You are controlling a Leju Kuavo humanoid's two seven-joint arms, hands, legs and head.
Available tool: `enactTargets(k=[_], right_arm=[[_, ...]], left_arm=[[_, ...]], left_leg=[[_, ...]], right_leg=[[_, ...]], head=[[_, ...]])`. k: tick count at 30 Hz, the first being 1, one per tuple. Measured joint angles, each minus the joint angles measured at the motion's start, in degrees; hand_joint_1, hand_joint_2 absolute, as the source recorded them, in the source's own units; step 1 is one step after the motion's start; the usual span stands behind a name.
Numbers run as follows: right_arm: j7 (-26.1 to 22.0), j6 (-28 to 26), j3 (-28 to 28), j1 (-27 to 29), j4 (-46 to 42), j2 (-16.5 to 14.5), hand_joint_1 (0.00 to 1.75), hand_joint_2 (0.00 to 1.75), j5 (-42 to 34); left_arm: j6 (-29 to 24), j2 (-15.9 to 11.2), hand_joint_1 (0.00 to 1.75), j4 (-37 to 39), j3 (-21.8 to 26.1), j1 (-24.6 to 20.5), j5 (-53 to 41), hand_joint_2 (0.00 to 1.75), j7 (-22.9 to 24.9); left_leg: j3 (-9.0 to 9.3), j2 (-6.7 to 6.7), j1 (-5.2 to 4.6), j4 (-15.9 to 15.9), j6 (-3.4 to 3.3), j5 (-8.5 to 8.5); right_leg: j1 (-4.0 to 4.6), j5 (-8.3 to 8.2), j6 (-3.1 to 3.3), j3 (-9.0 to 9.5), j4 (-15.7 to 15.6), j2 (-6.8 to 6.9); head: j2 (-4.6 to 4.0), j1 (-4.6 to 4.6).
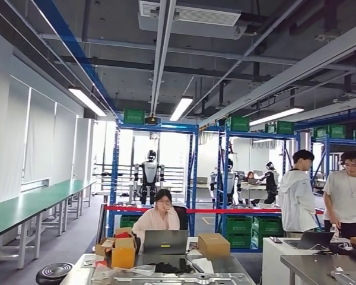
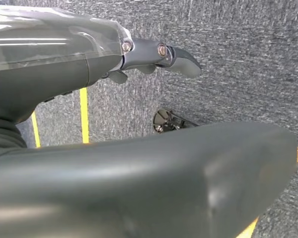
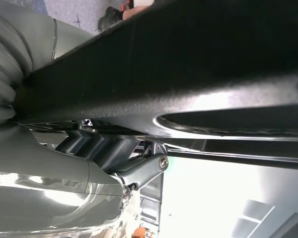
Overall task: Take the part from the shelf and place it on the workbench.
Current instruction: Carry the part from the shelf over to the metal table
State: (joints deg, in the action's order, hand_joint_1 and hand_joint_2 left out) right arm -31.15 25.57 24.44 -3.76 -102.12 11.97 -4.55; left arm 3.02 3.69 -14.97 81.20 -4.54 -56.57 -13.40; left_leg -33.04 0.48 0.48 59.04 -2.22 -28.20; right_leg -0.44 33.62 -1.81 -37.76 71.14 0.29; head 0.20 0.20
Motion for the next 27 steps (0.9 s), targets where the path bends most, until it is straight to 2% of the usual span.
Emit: enactTargets(k=[2, 3, 4, 7, 8, 9, 11, 12, 13, 14, 15, 16, 17, 18, 19, 23, 24, 25, 27], right_arm=[[0.00, 0.00, -0.13, -0.04, -0.06, -0.01, 1.75, 1.75, 0.00], [0.00, 0.00, -0.20, -0.07, -0.10, -0.01, 1.75, 1.75, 0.00], [0.00, 0.00, -0.25, -0.08, -0.14, -0.01, 1.75, 1.75, 0.00], [-0.01, 0.00, -0.30, -0.08, -0.26, -0.03, 1.75, 1.75, 0.03], [-0.01, 0.00, -0.30, -0.13, -0.34, -0.07, 1.75, 1.75, 0.04], [-0.01, 0.00, -0.30, -0.17, -0.41, -0.14, 1.75, 1.75, 0.07], [0.01, 0.00, -0.29, -0.18, -0.48, -0.26, 1.75, 1.75, 0.11], [0.02, 0.00, -0.29, -0.13, -0.48, -0.31, 1.75, 1.75, 0.14], [0.03, 0.00, -0.29, -0.07, -0.48, -0.33, 1.75, 1.75, 0.16], [0.04, 0.00, -0.28, -0.03, -0.48, -0.35, 1.75, 1.75, 0.18], [0.06, 0.00, -0.28, 0.00, -0.48, -0.37, 1.75, 1.75, 0.19], [0.07, 0.00, -0.28, 0.02, -0.48, -0.39, 1.75, 1.75, 0.20], [0.08, 0.00, -0.28, 0.01, -0.48, -0.40, 1.75, 1.75, 0.20], [0.10, 0.00, -0.28, 0.00, -0.49, -0.40, 1.75, 1.75, 0.22], [0.13, 0.00, -0.29, -0.01, -0.49, -0.40, 1.75, 1.75, 0.26], [0.17, 0.00, -0.34, -0.04, -0.57, -0.40, 1.75, 1.75, 0.33], [0.16, 0.00, -0.37, -0.08, -0.62, -0.40, 1.75, 1.75, 0.32], [0.16, 0.00, -0.39, -0.08, -0.65, -0.40, 1.75, 1.75, 0.32], [0.15, 0.00, -0.39, 0.00, -0.66, -0.40, 1.75, 1.75, 0.32]], left_arm=[[0.00, 0.07, 0.00, 0.00, 0.00, -0.13, 0.01, 1.75, -0.02], [0.00, 0.11, 0.00, 0.00, 0.00, -0.19, 0.02, 1.75, -0.03], [0.00, 0.15, 0.00, 0.00, 0.00, -0.20, 0.03, 1.75, -0.04], [0.01, 0.18, 0.00, 0.00, 0.00, -0.16, 0.07, 1.75, -0.05], [0.04, 0.20, 0.00, 0.00, 0.00, -0.19, 0.08, 1.75, -0.07], [0.07, 0.21, 0.00, 0.00, 0.00, -0.24, 0.09, 1.75, -0.08], [0.13, 0.21, 0.00, 0.00, 0.00, -0.24, 0.11, 1.75, -0.09], [0.13, 0.19, 0.00, 0.00, 0.00, -0.18, 0.13, 1.75, -0.09], [0.14, 0.18, 0.00, 0.00, 0.00, -0.11, 0.14, 1.75, -0.09], [0.14, 0.17, 0.00, 0.00, 0.00, -0.04, 0.15, 1.75, -0.09], [0.15, 0.16, 0.00, 0.00, 0.00, 0.00, 0.15, 1.75, -0.09], [0.15, 0.15, 0.00, 0.00, 0.00, 0.00, 0.15, 1.75, -0.11], [0.16, 0.14, 0.00, 0.00, 0.00, -0.02, 0.15, 1.75, -0.13], [0.16, 0.14, 0.00, 0.00, 0.00, -0.08, 0.15, 1.75, -0.16], [0.17, 0.15, 0.00, 0.00, 0.00, -0.11, 0.15, 1.75, -0.19], [0.16, 0.14, 0.00, 0.00, 0.00, 0.01, 0.15, 1.75, -0.27], [0.16, 0.13, 0.00, 0.00, 0.00, -0.01, 0.15, 1.75, -0.31], [0.16, 0.12, 0.00, 0.00, 0.00, -0.06, 0.15, 1.75, -0.35], [0.17, 0.11, 0.00, 0.00, 0.00, -0.15, 0.15, 1.75, -0.40]], left_leg=[[0.07, 0.14, -0.19, 0.00, 0.02, -0.04], [-0.01, 0.18, -0.24, 0.00, 0.10, -0.06], [-0.12, 0.18, -0.21, -0.03, 0.26, -0.06], [-0.06, 0.16, -0.17, -0.23, 1.12, -0.20], [-0.32, 0.14, -0.18, 0.56, 1.40, -0.84], [-1.10, 0.13, -0.15, 2.43, 1.67, -2.03], [-4.50, 0.09, 0.10, 9.37, 2.16, -5.43], [-6.39, 0.07, 0.22, 12.93, 2.41, -6.62], [-7.63, 0.05, 0.33, 15.03, 2.62, -6.85], [-7.88, 0.03, 0.46, 15.00, 2.80, -5.92], [-7.04, 0.00, 0.61, 12.73, 2.92, -3.97], [-5.41, -0.07, 0.76, 8.87, 3.01, -1.52], [-3.74, -0.14, 0.78, 5.22, 3.03, 0.22], [-2.40, -0.21, 0.76, 2.39, 2.80, 1.15], [-1.66, -0.25, 0.67, 0.83, 2.48, 1.32], [-1.17, -0.17, 0.53, 0.17, 0.87, 0.45], [-0.98, -0.17, 0.62, 0.09, 0.54, 0.36], [-0.82, -0.18, 0.65, 0.05, 0.27, 0.25], [-0.60, -0.17, 0.54, 0.05, -0.08, -0.06]], right_leg=[[0.41, -3.91, 1.00, 3.66, -8.25, -0.16], [0.64, -4.95, 1.39, 4.94, -11.26, -0.24], [0.81, -5.26, 1.63, 5.55, -12.85, -0.31], [0.78, -5.36, 1.91, 5.90, -14.02, -0.31], [0.59, -5.55, 2.09, 6.17, -14.47, -0.23], [0.38, -5.73, 2.26, 6.45, -14.89, -0.14], [0.23, -5.76, 2.49, 6.69, -15.14, 0.02], [0.22, -5.68, 2.51, 6.74, -15.13, 0.04], [0.20, -5.55, 2.48, 6.84, -15.12, 0.04], [0.17, -5.38, 2.37, 7.02, -15.09, 0.01], [0.11, -5.13, 2.21, 7.31, -15.06, -0.01], [0.05, -4.80, 1.96, 7.68, -14.98, -0.03], [0.10, -4.41, 1.62, 7.98, -14.82, -0.04], [0.17, -4.05, 1.28, 8.13, -14.61, -0.06], [0.25, -3.78, 0.96, 8.18, -14.44, -0.08], [0.08, -2.68, -0.06, 8.11, -13.61, -0.07], [0.02, -1.62, -0.33, 7.34, -11.80, -0.08], [-0.03, -0.10, -0.55, 5.80, -8.66, -0.08], [-0.06, 2.95, -0.76, 1.09, -0.29, -0.09]], head=[[0.00, 0.01], [0.01, 0.01], [0.01, 0.02], [0.02, 0.02], [0.01, 0.02], [0.01, 0.02], [0.00, 0.02], [0.00, 0.02], [0.00, 0.02], [0.00, 0.02], [0.00, 0.02], [0.00, 0.02], [0.00, 0.01], [0.01, -0.01], [0.01, -0.03], [0.02, -0.03], [0.02, -0.03], [0.02, -0.04], [0.02, -0.05]])
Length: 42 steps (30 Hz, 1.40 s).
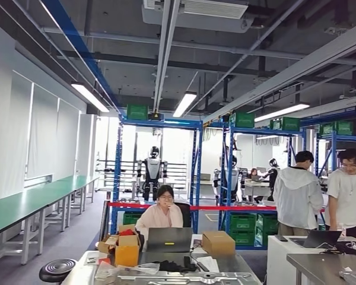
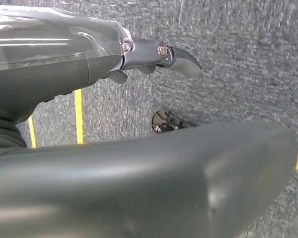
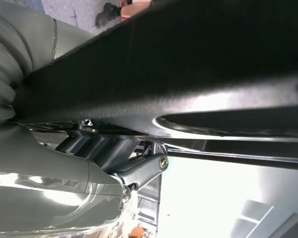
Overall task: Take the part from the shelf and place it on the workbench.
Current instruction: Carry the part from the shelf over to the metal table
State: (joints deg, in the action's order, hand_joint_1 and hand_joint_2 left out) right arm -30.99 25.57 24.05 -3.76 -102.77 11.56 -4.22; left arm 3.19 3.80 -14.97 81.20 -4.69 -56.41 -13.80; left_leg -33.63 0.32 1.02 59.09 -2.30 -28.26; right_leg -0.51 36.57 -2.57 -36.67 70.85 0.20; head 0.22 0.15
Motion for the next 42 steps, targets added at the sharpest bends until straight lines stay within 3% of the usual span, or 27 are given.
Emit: enactTargets(k=[1, 2, 3, 5, 7, 9, 12, 13, 15, 16, 17, 18, 20, 22, 25, 27, 29, 31, 32, 33, 35, 37, 40, 42], right_arm=[[0.00, 0.00, 0.01, 0.06, 0.02, 0.00, 1.75, 1.75, 0.01], [0.00, 0.00, 0.01, 0.08, 0.02, 0.00, 1.75, 1.75, 0.01], [0.00, 0.00, 0.00, 0.07, 0.03, 0.00, 1.75, 1.75, 0.01], [0.00, 0.00, -0.04, 0.04, 0.02, 0.01, 1.75, 1.75, 0.01], [0.01, -0.01, -0.09, -0.02, 0.00, 0.01, 1.75, 1.75, 0.00], [0.02, -0.02, -0.15, -0.09, -0.02, 0.01, 1.75, 1.75, 0.00], [0.00, -0.01, -0.23, -0.18, -0.21, -0.05, 1.75, 1.75, 0.00], [-0.01, 0.00, -0.22, -0.21, -0.26, -0.10, 1.75, 1.75, -0.01], [0.01, 0.00, -0.21, -0.21, -0.25, -0.14, 1.75, 1.75, -0.02], [0.02, 0.00, -0.20, -0.15, -0.22, -0.16, 1.75, 1.75, -0.02], [0.02, 0.00, -0.19, -0.09, -0.20, -0.16, 1.75, 1.75, -0.01], [0.02, 0.00, -0.17, -0.06, -0.17, -0.17, 1.75, 1.75, -0.01], [0.02, 0.00, -0.15, -0.04, -0.16, -0.19, 1.75, 1.75, 0.01], [0.06, 0.00, -0.15, -0.14, -0.16, -0.21, 1.75, 1.75, 0.01], [0.16, 0.00, -0.17, -0.21, -0.16, -0.22, 1.75, 1.75, 0.03], [0.17, 0.00, -0.20, -0.32, -0.18, -0.22, 1.75, 1.75, 0.03], [0.17, 0.00, -0.24, -0.44, -0.19, -0.22, 1.75, 1.75, 0.03], [0.19, 0.00, -0.25, -0.39, -0.17, -0.22, 1.75, 1.75, 0.03], [0.21, 0.00, -0.25, -0.30, -0.16, -0.22, 1.75, 1.75, 0.03], [0.22, 0.00, -0.25, -0.24, -0.16, -0.22, 1.75, 1.75, 0.02], [0.24, 0.00, -0.29, -0.23, -0.17, -0.22, 1.75, 1.75, 0.01], [0.25, 0.00, -0.33, -0.25, -0.18, -0.21, 1.75, 1.75, -0.01], [0.28, 0.00, -0.39, -0.22, -0.25, -0.19, 1.75, 1.75, -0.05], [0.28, 0.00, -0.41, -0.17, -0.37, -0.20, 1.75, 1.75, -0.06]], left_arm=[[0.01, 0.00, 0.00, 0.00, 0.00, 0.01, 0.00, 1.75, 0.00], [0.01, 0.00, 0.00, 0.00, 0.00, 0.03, 0.00, 1.75, 0.00], [0.01, 0.00, 0.00, 0.00, 0.00, 0.05, 0.00, 1.75, 0.00], [0.01, 0.06, 0.00, 0.01, 0.00, 0.04, -0.01, 1.75, 0.00], [0.01, 0.16, 0.00, 0.03, 0.00, -0.03, -0.01, 1.75, -0.01], [0.01, 0.24, 0.00, 0.04, 0.00, -0.03, 0.00, 1.75, -0.01], [0.04, 0.33, 0.00, 0.04, -0.01, -0.11, -0.01, 1.75, -0.03], [0.04, 0.33, 0.00, 0.04, -0.01, -0.16, -0.01, 1.75, -0.03], [0.04, 0.32, 0.00, 0.04, -0.01, -0.14, -0.01, 1.75, -0.04], [0.02, 0.30, 0.00, 0.04, -0.01, -0.07, -0.01, 1.75, -0.03], [0.01, 0.28, 0.00, 0.04, 0.00, 0.02, -0.01, 1.75, -0.03], [0.01, 0.27, 0.00, 0.04, 0.00, 0.09, 0.00, 1.75, -0.02], [0.03, 0.27, 0.00, 0.05, 0.00, 0.10, -0.01, 1.75, -0.02], [0.06, 0.32, 0.00, 0.06, -0.01, -0.01, -0.02, 1.75, -0.01], [0.06, 0.35, 0.00, 0.07, -0.01, -0.03, -0.02, 1.75, -0.01], [0.04, 0.33, 0.00, 0.07, -0.02, -0.03, -0.02, 1.75, -0.06], [0.05, 0.31, 0.00, 0.07, -0.02, -0.15, -0.02, 1.75, -0.12], [0.13, 0.31, 0.00, 0.07, -0.02, -0.18, -0.02, 1.75, -0.19], [0.15, 0.31, 0.00, 0.07, -0.02, -0.15, -0.02, 1.75, -0.24], [0.18, 0.31, 0.00, 0.07, -0.02, -0.12, -0.02, 1.75, -0.28], [0.20, 0.33, 0.00, 0.07, -0.04, -0.08, -0.02, 1.75, -0.35], [0.27, 0.42, 0.00, 0.07, -0.05, -0.14, -0.02, 1.75, -0.39], [0.33, 0.49, 0.00, 0.07, -0.07, -0.13, 0.00, 1.75, -0.39], [0.34, 0.49, 0.00, 0.07, -0.08, -0.15, -0.01, 1.75, -0.40]], left_leg=[[0.18, 0.02, -0.09, 0.00, -0.09, -0.18], [0.47, 0.07, -0.20, 0.01, -0.14, -0.40], [0.89, 0.15, -0.32, 0.00, -0.17, -0.68], [1.87, 0.30, -0.56, -0.06, -0.14, -1.30], [2.30, 0.41, -0.62, -0.14, 0.13, -1.71], [2.27, 0.41, -0.52, -0.31, 0.66, -1.85], [1.87, 0.25, -0.54, 1.05, 1.42, -3.23], [0.80, 0.22, -0.51, 3.39, 1.61, -4.51], [-3.05, 0.21, -0.36, 10.60, 2.07, -7.37], [-4.88, 0.20, -0.25, 13.58, 2.30, -8.04], [-5.91, 0.18, -0.14, 14.76, 2.51, -7.61], [-5.85, 0.16, 0.00, 13.74, 2.67, -6.06], [-3.26, 0.06, 0.31, 7.00, 2.94, -1.49], [-0.91, -0.01, 0.30, 1.59, 2.66, 0.53], [-0.51, 0.01, -0.05, 0.63, 1.38, 0.03], [-0.32, 0.01, 0.07, 0.41, 0.72, -0.01], [-0.17, 0.01, 0.14, 0.27, 0.23, -0.11], [-0.08, 0.01, 0.04, 0.28, -0.03, -0.30], [0.06, 0.03, -0.04, 0.29, -0.11, -0.44], [0.30, 0.08, -0.13, 0.29, -0.16, -0.62], [1.06, 0.23, -0.29, 0.24, -0.16, -1.10], [1.61, 0.36, -0.44, 0.13, 0.06, -1.50], [1.83, 0.31, -0.38, -0.29, 0.93, -1.72], [1.84, 0.21, -0.41, 0.31, 1.49, -2.47]], right_leg=[[0.01, 0.42, 0.01, -1.99, 2.96, 0.00], [0.03, -0.41, 0.13, -2.99, 3.76, -0.01], [0.10, -2.42, 0.38, -2.81, 2.11, -0.03], [0.44, -7.49, 1.36, -0.11, -5.51, -0.11], [0.93, -9.83, 2.37, 1.99, -11.02, -0.18], [1.23, -9.55, 2.91, 2.41, -12.26, -0.21], [0.71, -9.55, 3.28, 3.36, -13.85, -0.07], [0.51, -9.57, 3.37, 3.73, -14.26, 0.02], [0.49, -9.32, 3.51, 4.08, -14.34, 0.07], [0.47, -9.14, 3.51, 4.26, -14.33, 0.05], [0.44, -8.91, 3.44, 4.52, -14.31, 0.02], [0.38, -8.64, 3.30, 4.87, -14.27, -0.02], [0.22, -7.86, 2.78, 5.77, -14.06, -0.07], [0.29, -7.13, 2.04, 6.15, -13.59, -0.12], [0.31, -6.80, 1.26, 6.12, -13.51, -0.16], [0.17, -5.74, 0.80, 5.71, -12.18, -0.15], [0.07, -2.83, 0.37, 2.91, -6.43, -0.15], [0.03, -0.11, 0.20, -1.45, 1.36, -0.15], [0.03, -0.10, 0.23, -2.85, 3.37, -0.15], [0.05, -1.31, 0.36, -3.17, 3.09, -0.16], [0.26, -6.13, 1.09, -0.85, -3.57, -0.19], [0.66, -9.06, 2.04, 2.00, -10.18, -0.18], [1.03, -8.87, 2.73, 3.07, -12.76, -0.23], [0.72, -8.99, 3.04, 3.69, -13.71, -0.18]], head=[[0.00, 0.00], [0.00, 0.00], [-0.01, 0.00], [-0.02, 0.01], [0.01, -0.01], [0.04, -0.05], [0.02, -0.05], [0.01, -0.04], [0.00, -0.04], [0.00, -0.04], [0.00, -0.04], [0.00, -0.04], [0.00, -0.04], [0.01, -0.06], [0.01, -0.11], [0.00, -0.13], [0.00, -0.13], [-0.01, -0.13], [-0.01, -0.13], [-0.02, -0.13], [-0.01, -0.13], [0.01, -0.11], [0.02, -0.12], [0.00, -0.12]])
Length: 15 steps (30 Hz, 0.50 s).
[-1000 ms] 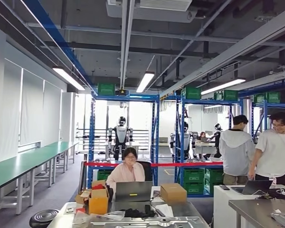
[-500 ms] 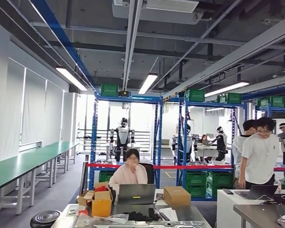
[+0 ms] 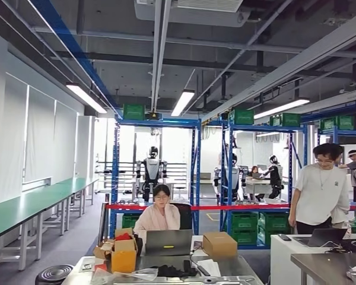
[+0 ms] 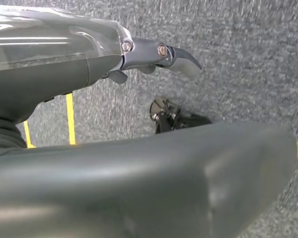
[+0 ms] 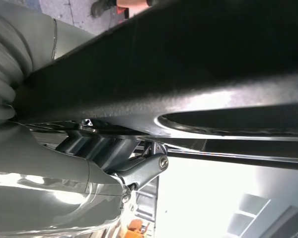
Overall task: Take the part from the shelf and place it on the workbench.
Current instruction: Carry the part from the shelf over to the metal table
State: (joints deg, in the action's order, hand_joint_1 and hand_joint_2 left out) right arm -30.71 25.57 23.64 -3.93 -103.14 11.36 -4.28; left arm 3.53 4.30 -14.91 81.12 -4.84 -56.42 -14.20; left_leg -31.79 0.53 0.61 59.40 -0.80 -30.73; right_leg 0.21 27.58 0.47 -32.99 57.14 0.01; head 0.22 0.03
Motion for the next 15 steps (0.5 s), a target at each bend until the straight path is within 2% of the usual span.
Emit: enactTargets(k=[2, 4, 5, 6, 7, 8, 9, 10, 11, 15], right_arm=[[-0.01, 0.00, 0.02, 0.01, -0.09, -0.03, 1.75, 1.75, 0.00], [0.00, 0.00, 0.03, 0.14, -0.09, -0.03, 1.75, 1.75, 0.00], [0.01, 0.00, 0.04, 0.24, -0.08, -0.03, 1.75, 1.75, 0.00], [0.01, 0.00, 0.04, 0.30, -0.08, -0.03, 1.75, 1.75, 0.00], [0.01, 0.00, 0.05, 0.34, -0.07, -0.03, 1.75, 1.75, 0.00], [0.01, 0.00, 0.05, 0.35, -0.07, -0.03, 1.75, 1.75, 0.00], [0.01, 0.00, 0.05, 0.35, -0.07, -0.03, 1.75, 1.75, 0.00], [0.02, 0.00, 0.04, 0.33, -0.06, -0.03, 1.75, 1.75, 0.01], [0.04, 0.00, 0.04, 0.31, -0.06, -0.02, 1.75, 1.75, 0.02], [0.07, 0.00, 0.02, 0.30, -0.10, -0.02, 1.75, 1.75, 0.01]], left_arm=[[0.01, 0.00, 0.00, 0.00, -0.01, -0.06, 0.00, 1.75, -0.02], [-0.01, -0.03, 0.00, 0.00, -0.01, 0.03, 0.01, 1.75, -0.03], [-0.02, -0.04, 0.00, 0.00, -0.01, 0.13, 0.01, 1.75, -0.02], [-0.02, -0.06, 0.00, 0.00, -0.02, 0.21, 0.01, 1.75, -0.02], [-0.03, -0.06, 0.00, 0.00, -0.02, 0.27, 0.01, 1.75, -0.02], [-0.03, -0.06, 0.00, 0.00, -0.02, 0.27, 0.00, 1.75, -0.03], [-0.03, -0.06, 0.00, 0.00, -0.02, 0.24, 0.00, 1.75, -0.03], [-0.03, -0.06, 0.00, 0.00, -0.01, 0.17, 0.00, 1.75, -0.02], [-0.03, -0.06, 0.00, 0.00, -0.01, 0.13, 0.00, 1.75, -0.02], [-0.03, -0.06, 0.00, 0.00, -0.02, 0.19, 0.01, 1.75, -0.05]], left_leg=[[-2.03, -0.04, 0.07, 4.62, 0.39, -2.55], [-6.00, -0.04, 0.21, 12.08, 0.79, -5.43], [-7.53, -0.04, 0.29, 14.46, 0.97, -5.72], [-8.12, -0.06, 0.37, 14.76, 1.10, -4.82], [-7.60, -0.08, 0.48, 12.79, 1.20, -2.82], [-6.23, -0.13, 0.59, 9.08, 1.26, -0.21], [-4.72, -0.20, 0.62, 5.46, 1.24, 1.73], [-3.44, -0.24, 0.61, 2.46, 1.07, 2.85], [-2.74, -0.27, 0.55, 0.78, 0.80, 3.18], [-2.20, -0.21, 0.48, -0.02, -0.59, 2.47]], right_leg=[[-0.31, -0.06, 0.34, 0.74, -0.73, 0.15], [-0.32, 0.27, 0.53, 1.16, -0.78, 0.20], [-0.32, 0.50, 0.53, 1.42, -0.77, 0.18], [-0.35, 0.76, 0.45, 1.76, -0.76, 0.12], [-0.39, 1.09, 0.31, 2.20, -0.73, 0.06], [-0.44, 1.48, 0.09, 2.69, -0.67, 0.01], [-0.40, 1.90, -0.20, 3.08, -0.56, -0.02], [-0.33, 2.27, -0.52, 3.29, -0.34, -0.05], [-0.25, 2.53, -0.81, 3.34, -0.18, -0.08], [-0.32, 3.45, -1.72, 3.35, 0.36, -0.09]], head=[[0.00, 0.01], [-0.01, 0.01], [-0.01, 0.01], [-0.01, 0.01], [-0.01, 0.01], [-0.02, 0.01], [-0.02, 0.01], [-0.02, -0.01], [-0.02, -0.02], [-0.01, -0.03]])
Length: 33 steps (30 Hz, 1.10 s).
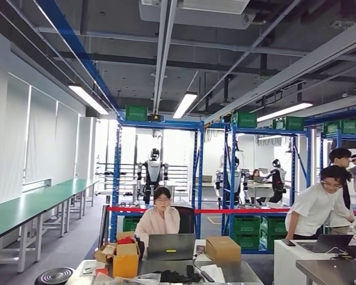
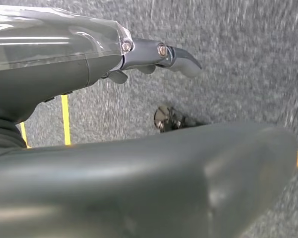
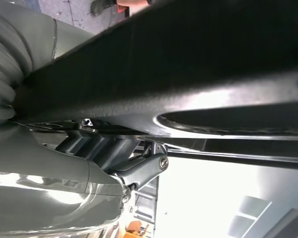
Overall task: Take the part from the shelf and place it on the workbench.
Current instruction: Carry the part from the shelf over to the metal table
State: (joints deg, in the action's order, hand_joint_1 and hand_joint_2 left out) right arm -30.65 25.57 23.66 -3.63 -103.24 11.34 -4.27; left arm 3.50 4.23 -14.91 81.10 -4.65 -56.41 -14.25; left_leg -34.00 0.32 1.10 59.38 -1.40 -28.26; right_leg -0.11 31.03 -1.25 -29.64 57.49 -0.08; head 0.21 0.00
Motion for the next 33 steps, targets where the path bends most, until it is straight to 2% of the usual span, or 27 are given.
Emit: enactTargets(k=[1, 2, 4, 5, 6, 7, 9, 10, 11, 13, 15, 16, 17, 19, 20, 21, 22, 23, 24, 25, 26, 28, 31, 32, 33], right_arm=[[-0.01, 0.00, -0.02, -0.03, -0.02, 0.00, 1.75, 1.75, -0.01], [-0.01, -0.01, -0.03, -0.03, -0.03, 0.00, 1.75, 1.75, -0.01], [-0.02, -0.01, -0.03, 0.09, -0.01, 0.00, 1.75, 1.75, 0.02], [-0.02, -0.01, -0.03, 0.20, 0.01, 0.00, 1.75, 1.75, 0.03], [-0.02, 0.00, -0.03, 0.28, 0.02, 0.00, 1.75, 1.75, 0.04], [-0.02, 0.00, -0.03, 0.32, 0.02, 0.00, 1.75, 1.75, 0.04], [-0.02, 0.00, -0.05, 0.32, 0.02, 0.01, 1.75, 1.75, 0.07], [-0.01, 0.00, -0.05, 0.31, 0.02, 0.02, 1.75, 1.75, 0.07], [-0.01, 0.00, -0.06, 0.28, 0.02, 0.03, 1.75, 1.75, 0.08], [0.01, 0.00, -0.07, 0.26, 0.01, 0.04, 1.75, 1.75, 0.08], [0.01, 0.00, -0.08, 0.28, -0.01, 0.03, 1.75, 1.75, 0.07], [0.01, 0.00, -0.08, 0.24, -0.02, 0.02, 1.75, 1.75, 0.07], [0.01, 0.00, -0.07, 0.21, -0.03, 0.00, 1.75, 1.75, 0.06], [0.01, 0.00, -0.04, 0.21, -0.01, -0.02, 1.75, 1.75, 0.07], [0.01, 0.00, -0.03, 0.25, 0.00, -0.02, 1.75, 1.75, 0.07], [0.01, 0.00, -0.03, 0.29, 0.01, -0.02, 1.75, 1.75, 0.08], [0.01, 0.00, -0.03, 0.31, 0.02, -0.02, 1.75, 1.75, 0.08], [0.01, 0.00, -0.03, 0.33, 0.03, -0.02, 1.75, 1.75, 0.08], [0.01, 0.00, -0.03, 0.34, 0.03, -0.02, 1.75, 1.75, 0.08], [0.01, 0.00, -0.03, 0.31, 0.03, -0.02, 1.75, 1.75, 0.07], [0.01, 0.00, -0.03, 0.29, 0.03, -0.02, 1.75, 1.75, 0.07], [0.03, 0.00, -0.01, 0.24, 0.02, -0.02, 1.75, 1.75, 0.07], [0.03, -0.01, -0.03, 0.18, -0.02, -0.02, 1.75, 1.75, 0.08], [0.03, -0.01, -0.05, 0.14, -0.03, -0.02, 1.75, 1.75, 0.08], [0.03, -0.01, -0.07, 0.11, -0.03, -0.02, 1.75, 1.75, 0.08]], left_arm=[[0.00, -0.02, 0.00, 0.00, -0.01, -0.04, 0.00, 1.75, -0.02], [0.01, -0.03, 0.00, 0.00, -0.02, -0.11, 0.00, 1.75, -0.03], [0.02, -0.06, 0.00, 0.00, -0.03, -0.19, 0.00, 1.75, -0.05], [0.02, -0.05, 0.00, 0.00, -0.03, -0.18, 0.00, 1.75, -0.05], [0.02, -0.05, 0.00, 0.00, -0.03, -0.14, 0.00, 1.75, -0.05], [0.02, -0.04, 0.00, 0.00, -0.03, -0.10, 0.00, 1.75, -0.05], [0.02, -0.04, 0.00, 0.00, -0.04, -0.10, -0.01, 1.75, -0.05], [0.02, -0.03, 0.00, 0.00, -0.05, -0.16, -0.01, 1.75, -0.05], [0.02, -0.03, 0.00, 0.00, -0.05, -0.20, -0.01, 1.75, -0.04], [0.03, -0.01, 0.00, 0.00, -0.05, -0.19, -0.01, 1.75, -0.03], [0.03, 0.00, 0.00, 0.00, -0.07, -0.21, -0.02, 1.75, -0.03], [0.05, 0.00, 0.00, 0.00, -0.09, -0.26, -0.02, 1.75, -0.04], [0.08, 0.00, 0.00, 0.00, -0.10, -0.32, -0.02, 1.75, -0.04], [0.12, 0.01, 0.00, 0.00, -0.12, -0.27, -0.02, 1.75, -0.05], [0.11, 0.01, 0.00, 0.00, -0.12, -0.17, -0.02, 1.75, -0.04], [0.10, 0.01, 0.00, 0.00, -0.12, -0.05, -0.02, 1.75, -0.04], [0.09, 0.01, 0.00, 0.00, -0.12, 0.04, -0.02, 1.75, -0.03], [0.08, 0.01, 0.00, 0.00, -0.13, 0.07, -0.02, 1.75, -0.03], [0.07, 0.00, 0.00, 0.00, -0.13, 0.07, -0.02, 1.75, -0.03], [0.07, -0.01, 0.00, 0.00, -0.14, 0.01, -0.02, 1.75, -0.03], [0.08, -0.01, 0.00, 0.00, -0.14, -0.06, -0.02, 1.75, -0.02], [0.09, -0.02, 0.00, 0.00, -0.14, -0.08, -0.02, 1.75, -0.03], [0.07, -0.02, 0.00, 0.00, -0.15, 0.07, -0.02, 1.75, -0.04], [0.05, -0.03, 0.00, 0.00, -0.16, 0.03, -0.02, 1.75, -0.04], [0.05, -0.04, 0.00, 0.00, -0.16, -0.03, -0.02, 1.75, -0.05]], left_leg=[[0.20, 0.00, 0.11, -0.11, -0.28, -0.07], [0.37, -0.01, 0.19, -0.19, -0.53, -0.17], [0.59, -0.02, 0.16, -0.19, -0.86, -0.48], [0.76, -0.01, 0.14, -0.19, -0.93, -0.66], [1.01, 0.01, 0.12, -0.19, -0.95, -0.88], [1.37, 0.06, 0.12, -0.19, -0.90, -1.12], [2.29, 0.19, 0.10, -0.25, -0.67, -1.68], [2.61, 0.27, 0.04, -0.28, -0.46, -1.93], [2.78, 0.31, -0.02, -0.34, -0.19, -2.12], [2.87, 0.30, -0.07, -0.63, 0.47, -2.27], [2.99, 0.21, -0.06, -0.64, 1.12, -2.66], [2.60, 0.19, -0.07, 0.43, 1.35, -3.39], [1.58, 0.17, -0.08, 2.66, 1.52, -4.60], [-2.16, 0.15, -0.06, 9.83, 1.72, -7.54], [-4.07, 0.15, -0.06, 13.03, 1.82, -8.33], [-5.29, 0.15, -0.06, 14.62, 1.87, -8.11], [-5.49, 0.15, -0.06, 14.03, 1.87, -6.73], [-4.68, 0.13, -0.06, 11.39, 1.80, -4.45], [-3.26, 0.12, -0.08, 7.72, 1.64, -2.07], [-1.85, 0.10, -0.17, 4.42, 1.45, -0.41], [-0.79, 0.08, -0.27, 2.03, 1.17, 0.29], [-0.07, 0.10, -0.54, 0.47, 0.63, -0.21], [0.39, 0.13, -0.27, -0.23, -0.18, -0.51], [0.64, 0.12, -0.09, -0.41, -0.43, -0.58], [0.89, 0.11, 0.00, -0.49, -0.64, -0.72]], right_leg=[[-0.06, 0.86, -0.28, -0.51, 1.35, 0.01], [-0.14, 2.23, -0.54, -1.82, 4.11, 0.02], [-0.27, 5.26, -0.90, -6.32, 12.27, 0.01], [-0.32, 5.91, -0.99, -8.38, 15.50, 0.01], [-0.34, 5.37, -1.01, -9.47, 16.61, 0.01], [-0.35, 3.66, -0.96, -9.35, 15.28, 0.01], [-0.32, -1.07, -0.59, -6.69, 8.02, 0.00], [-0.21, -2.67, -0.33, -5.29, 4.57, 0.00], [-0.08, -3.36, -0.06, -4.35, 2.24, 0.00], [0.18, -3.03, 0.41, -3.89, 0.96, -0.06], [-0.02, -2.96, 0.98, -3.57, 0.41, -0.14], [-0.16, -2.97, 1.30, -3.32, 0.11, -0.09], [-0.29, -2.95, 1.61, -3.02, -0.17, -0.01], [-0.23, -2.64, 2.07, -2.62, -0.23, 0.14], [-0.19, -2.44, 2.19, -2.41, -0.22, 0.14], [-0.15, -2.20, 2.24, -2.13, -0.22, 0.10], [-0.13, -1.92, 2.20, -1.75, -0.20, 0.03], [-0.13, -1.57, 2.10, -1.27, -0.17, -0.04], [-0.13, -1.17, 1.93, -0.79, -0.13, -0.06], [-0.02, -0.77, 1.67, -0.43, -0.02, -0.08], [0.05, -0.45, 1.36, -0.24, 0.08, -0.09], [0.14, -0.12, 0.75, -0.20, 0.07, -0.11], [-0.01, 0.77, -0.17, -0.25, 0.76, -0.10], [-0.05, 1.78, -0.50, -1.04, 2.60, -0.09], [-0.16, 3.26, -0.80, -2.65, 5.85, -0.07]], head=[[0.00, 0.00], [0.01, 0.00], [0.00, -0.01], [-0.01, -0.01], [-0.01, -0.02], [-0.02, -0.02], [-0.02, -0.01], [-0.01, -0.02], [0.01, -0.02], [0.02, -0.03], [0.01, -0.01], [0.01, -0.01], [0.01, 0.00], [0.01, 0.00], [0.00, 0.00], [-0.01, 0.00], [-0.01, 0.00], [-0.02, 0.00], [-0.02, 0.00], [-0.02, 0.01], [-0.02, 0.00], [-0.02, 0.00], [-0.01, -0.02], [-0.01, -0.02], [-0.01, -0.02]])
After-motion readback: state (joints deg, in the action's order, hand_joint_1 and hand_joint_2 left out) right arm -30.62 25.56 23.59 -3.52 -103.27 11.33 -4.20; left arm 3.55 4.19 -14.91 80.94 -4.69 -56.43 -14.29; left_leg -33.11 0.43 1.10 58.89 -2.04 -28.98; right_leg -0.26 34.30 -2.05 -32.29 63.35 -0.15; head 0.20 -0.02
